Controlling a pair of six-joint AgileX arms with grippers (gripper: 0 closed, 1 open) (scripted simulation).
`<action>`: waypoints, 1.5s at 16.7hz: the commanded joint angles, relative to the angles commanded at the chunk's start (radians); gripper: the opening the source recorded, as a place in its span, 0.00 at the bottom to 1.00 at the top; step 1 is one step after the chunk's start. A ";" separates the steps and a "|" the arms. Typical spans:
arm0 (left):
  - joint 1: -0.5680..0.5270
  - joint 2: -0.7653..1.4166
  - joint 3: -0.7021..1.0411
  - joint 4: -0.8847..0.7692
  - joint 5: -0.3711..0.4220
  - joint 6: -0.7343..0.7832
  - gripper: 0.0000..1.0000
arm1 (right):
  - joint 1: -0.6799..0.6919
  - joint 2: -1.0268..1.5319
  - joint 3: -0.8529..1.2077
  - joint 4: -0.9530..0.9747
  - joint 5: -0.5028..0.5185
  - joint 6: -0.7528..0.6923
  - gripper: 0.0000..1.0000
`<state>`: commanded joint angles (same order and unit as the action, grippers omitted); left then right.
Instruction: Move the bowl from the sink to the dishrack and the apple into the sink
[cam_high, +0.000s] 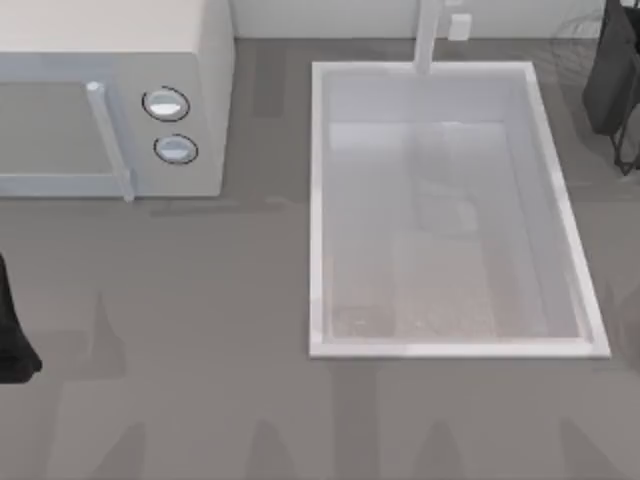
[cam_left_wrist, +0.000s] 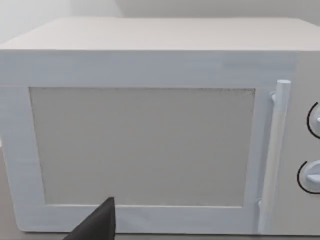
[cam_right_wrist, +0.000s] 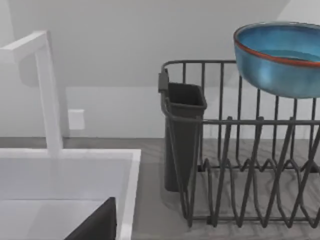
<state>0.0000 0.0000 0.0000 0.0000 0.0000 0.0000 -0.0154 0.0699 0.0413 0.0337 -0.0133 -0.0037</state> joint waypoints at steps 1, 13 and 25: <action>0.000 0.000 0.000 0.000 0.000 0.000 1.00 | 0.007 -0.033 -0.020 -0.016 0.006 0.002 1.00; 0.000 0.000 0.000 0.000 0.000 0.000 1.00 | 0.015 -0.070 -0.041 -0.034 0.013 0.004 1.00; 0.000 0.000 0.000 0.000 0.000 0.000 1.00 | 0.015 -0.070 -0.041 -0.034 0.013 0.004 1.00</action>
<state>0.0000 0.0000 0.0000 0.0000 0.0000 0.0000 0.0000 0.0000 0.0000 0.0000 0.0000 0.0000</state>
